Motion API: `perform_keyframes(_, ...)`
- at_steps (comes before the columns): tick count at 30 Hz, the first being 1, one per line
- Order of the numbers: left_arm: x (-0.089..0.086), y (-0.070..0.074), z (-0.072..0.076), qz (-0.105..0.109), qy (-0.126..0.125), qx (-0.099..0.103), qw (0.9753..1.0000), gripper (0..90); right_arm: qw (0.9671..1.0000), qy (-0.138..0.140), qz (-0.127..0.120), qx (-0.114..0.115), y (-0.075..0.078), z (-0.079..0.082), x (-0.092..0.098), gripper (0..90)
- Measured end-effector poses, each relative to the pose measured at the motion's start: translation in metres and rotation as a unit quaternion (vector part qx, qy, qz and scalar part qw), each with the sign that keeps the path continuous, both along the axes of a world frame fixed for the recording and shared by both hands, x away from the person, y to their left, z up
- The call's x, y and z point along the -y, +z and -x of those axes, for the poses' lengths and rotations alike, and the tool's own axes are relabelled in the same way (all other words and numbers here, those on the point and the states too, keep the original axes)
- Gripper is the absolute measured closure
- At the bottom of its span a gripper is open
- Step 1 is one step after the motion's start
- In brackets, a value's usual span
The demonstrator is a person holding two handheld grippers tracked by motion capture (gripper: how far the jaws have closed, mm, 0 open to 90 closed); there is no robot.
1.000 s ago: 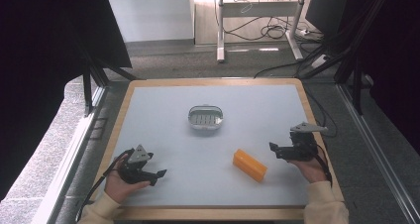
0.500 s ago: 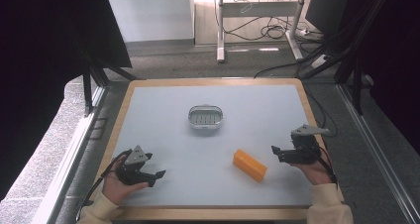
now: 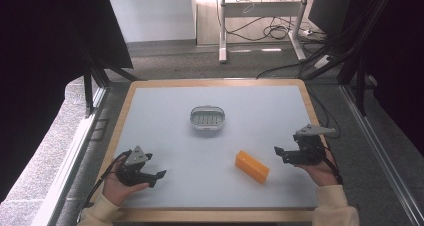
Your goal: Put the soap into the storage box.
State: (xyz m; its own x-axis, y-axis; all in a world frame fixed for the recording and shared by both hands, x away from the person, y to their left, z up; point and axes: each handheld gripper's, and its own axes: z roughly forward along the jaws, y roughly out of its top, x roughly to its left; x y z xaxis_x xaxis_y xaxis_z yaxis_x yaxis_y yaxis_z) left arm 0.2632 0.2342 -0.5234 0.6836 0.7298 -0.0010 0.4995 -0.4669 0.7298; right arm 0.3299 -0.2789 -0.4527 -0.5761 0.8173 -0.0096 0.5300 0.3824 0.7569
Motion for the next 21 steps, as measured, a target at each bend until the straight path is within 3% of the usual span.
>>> perform_keyframes(7, 0.001, -0.001, -0.002, -0.003, -0.002, -0.003, 1.0000, 19.0, 0.9998, 0.010, -0.001, 0.015, 0.010, 0.003, -0.001, 15.9)
perform_keyframes(21, -0.001, 0.001, -0.001, -0.002, -0.005, -0.001, 1.0000, 19.0, 0.9996, 0.021, 0.006, 0.017, 0.022, 0.009, -0.016, 19.1)
